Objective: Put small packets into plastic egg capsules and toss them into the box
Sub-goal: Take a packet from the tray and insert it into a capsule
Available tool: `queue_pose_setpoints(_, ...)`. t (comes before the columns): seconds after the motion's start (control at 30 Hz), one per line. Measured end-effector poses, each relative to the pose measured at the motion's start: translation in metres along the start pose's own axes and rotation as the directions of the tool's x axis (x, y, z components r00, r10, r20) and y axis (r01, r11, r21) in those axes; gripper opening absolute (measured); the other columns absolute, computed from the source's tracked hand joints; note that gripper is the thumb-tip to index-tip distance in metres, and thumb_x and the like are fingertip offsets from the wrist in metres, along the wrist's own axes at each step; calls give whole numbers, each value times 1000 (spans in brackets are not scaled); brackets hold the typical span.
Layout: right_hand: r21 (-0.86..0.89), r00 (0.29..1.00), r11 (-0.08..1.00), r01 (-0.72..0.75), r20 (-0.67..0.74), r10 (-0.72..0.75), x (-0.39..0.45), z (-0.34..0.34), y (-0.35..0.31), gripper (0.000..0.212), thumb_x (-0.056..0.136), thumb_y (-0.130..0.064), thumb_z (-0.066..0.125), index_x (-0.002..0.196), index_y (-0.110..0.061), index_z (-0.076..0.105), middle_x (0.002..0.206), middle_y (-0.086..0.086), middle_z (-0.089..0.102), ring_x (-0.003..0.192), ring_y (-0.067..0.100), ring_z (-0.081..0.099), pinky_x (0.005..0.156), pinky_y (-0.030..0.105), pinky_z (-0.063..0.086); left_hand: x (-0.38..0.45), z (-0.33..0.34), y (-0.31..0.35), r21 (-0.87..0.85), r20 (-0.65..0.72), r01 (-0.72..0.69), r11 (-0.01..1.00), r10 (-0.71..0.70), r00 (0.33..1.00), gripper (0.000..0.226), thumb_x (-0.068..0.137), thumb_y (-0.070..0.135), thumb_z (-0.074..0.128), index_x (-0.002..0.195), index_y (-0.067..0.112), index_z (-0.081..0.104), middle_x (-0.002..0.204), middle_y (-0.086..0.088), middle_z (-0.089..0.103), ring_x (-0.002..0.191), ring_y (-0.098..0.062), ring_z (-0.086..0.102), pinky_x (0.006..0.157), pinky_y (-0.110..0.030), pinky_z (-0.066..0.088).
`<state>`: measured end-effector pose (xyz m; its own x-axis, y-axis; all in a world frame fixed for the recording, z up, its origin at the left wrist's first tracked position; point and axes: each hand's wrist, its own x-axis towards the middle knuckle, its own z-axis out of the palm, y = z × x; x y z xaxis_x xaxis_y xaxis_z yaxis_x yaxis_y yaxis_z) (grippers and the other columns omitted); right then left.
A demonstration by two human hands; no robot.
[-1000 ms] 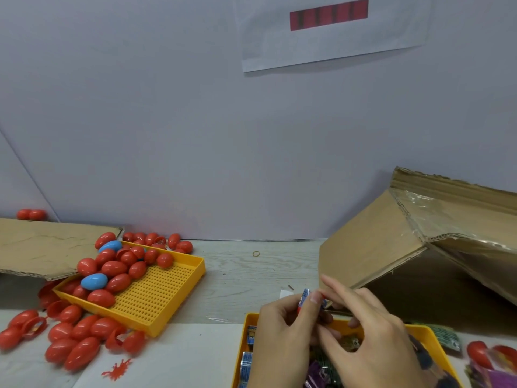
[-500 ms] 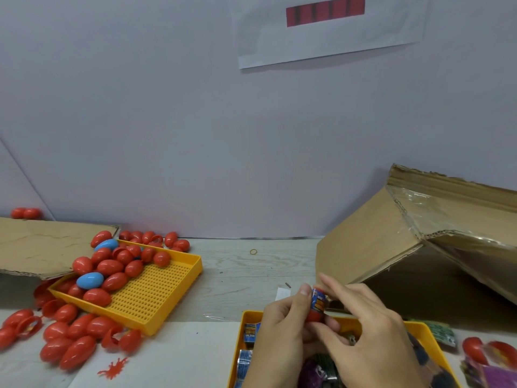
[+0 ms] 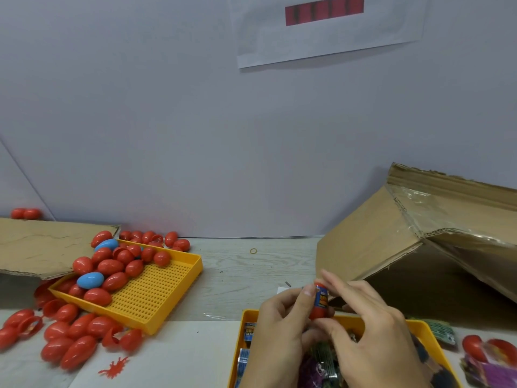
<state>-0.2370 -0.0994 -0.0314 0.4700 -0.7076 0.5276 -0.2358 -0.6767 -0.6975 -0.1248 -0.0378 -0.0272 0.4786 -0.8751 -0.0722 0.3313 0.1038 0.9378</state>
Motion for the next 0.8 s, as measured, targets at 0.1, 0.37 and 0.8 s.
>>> queue_pose_setpoints(0.1, -20, 1000, 1000, -13, -7, 13, -1, 1, 1, 73, 64, -3, 85, 125, -34, 60, 100, -23, 60, 101, -14, 53, 75, 3, 41, 0, 0, 0, 30, 41, -21, 999, 20, 999, 29, 73, 33, 69, 85, 10, 80, 79, -21, 73, 69, -22, 72, 60, -25, 57)
queue_pose_setpoints(0.37, -8, 1000, 1000, -20, -6, 20, 0, 0, 0, 70, 66, 3, 82, 123, -33, 63, 98, -23, 60, 104, -15, 48, 76, -5, 39, 0, 0, 1, 39, 64, -28, 999, 25, 998, 32, 71, 36, 71, 84, 8, 80, 78, -20, 73, 65, -20, 71, 59, -24, 57)
queue_pose_setpoints(0.8, 56, 1000, 998, 5, -4, -5, 0, 0, -1, 79, 72, 13, 71, 119, -48, 51, 105, -28, 57, 104, -16, 52, 75, -2, 43, -3, 0, 3, 55, 89, -11, 998, 6, 996, 30, 69, 25, 79, 93, 8, 78, 86, -20, 74, 75, -20, 73, 63, -22, 57)
